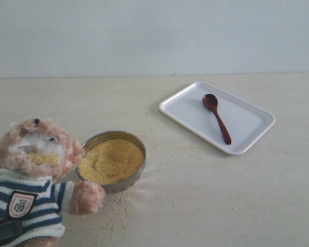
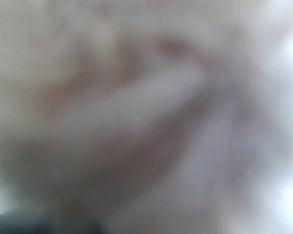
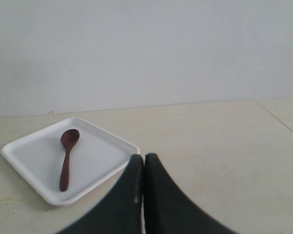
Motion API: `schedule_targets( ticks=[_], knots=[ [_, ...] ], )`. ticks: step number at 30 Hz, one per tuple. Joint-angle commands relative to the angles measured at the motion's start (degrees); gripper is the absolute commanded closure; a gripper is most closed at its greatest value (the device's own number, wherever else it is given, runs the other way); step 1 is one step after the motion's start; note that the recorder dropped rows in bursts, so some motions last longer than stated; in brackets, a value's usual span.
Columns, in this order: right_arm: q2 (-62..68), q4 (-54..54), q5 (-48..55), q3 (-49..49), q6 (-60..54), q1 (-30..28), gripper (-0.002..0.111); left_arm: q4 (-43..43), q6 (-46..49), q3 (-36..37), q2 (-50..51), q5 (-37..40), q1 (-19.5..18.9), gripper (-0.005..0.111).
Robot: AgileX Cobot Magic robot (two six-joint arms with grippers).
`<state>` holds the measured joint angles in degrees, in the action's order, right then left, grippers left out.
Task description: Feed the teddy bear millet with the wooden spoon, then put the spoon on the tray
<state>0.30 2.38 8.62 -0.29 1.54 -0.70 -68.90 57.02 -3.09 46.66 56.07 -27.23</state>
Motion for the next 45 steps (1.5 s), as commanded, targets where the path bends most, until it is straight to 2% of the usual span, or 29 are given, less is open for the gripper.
schedule_targets(
  ticks=[1, 5, 11, 14, 23, 30, 35, 39, 45],
  knots=[
    [-0.3, -0.1, -0.3, 0.3, -0.1, -0.4, 0.108, -1.1, 0.4, 0.1, -0.5, 0.7, -0.2, 0.102],
    [-0.3, -0.1, -0.3, 0.3, -0.1, -0.4, 0.108, -1.1, 0.4, 0.1, -0.5, 0.7, -0.2, 0.102],
    [-0.3, -0.1, -0.3, 0.3, -0.1, -0.4, 0.108, -12.4, 0.4, 0.0, -0.5, 1.9, -0.2, 0.102],
    [-0.3, -0.1, -0.3, 0.3, -0.1, -0.4, 0.108, -14.6, 1.5, 0.0, -0.5, 1.1, -0.2, 0.102],
    [-0.3, -0.1, -0.3, 0.3, -0.1, -0.4, 0.108, -12.5, 2.3, -8.7, 1.0, -1.7, -0.2, 0.102],
    [-0.3, -0.1, -0.3, 0.3, -0.1, -0.4, 0.108, -5.3, 2.6, -15.9, 14.6, -1.9, -0.2, 0.102],
    [-0.3, 0.0, -0.3, 0.3, -0.1, -0.4, 0.108, -6.1, 11.3, -18.0, 27.0, -3.2, -0.2, 0.102],
    [-0.3, 0.0, -0.3, 0.3, -0.1, -0.4, 0.108, -9.2, 17.7, -18.3, 31.7, -4.8, -0.2, 0.102],
    [-0.3, 0.5, -0.3, 0.3, -0.1, -0.4, 0.108, -9.6, 19.8, -19.0, 34.8, -7.7, -0.2, 0.102]
  ],
)
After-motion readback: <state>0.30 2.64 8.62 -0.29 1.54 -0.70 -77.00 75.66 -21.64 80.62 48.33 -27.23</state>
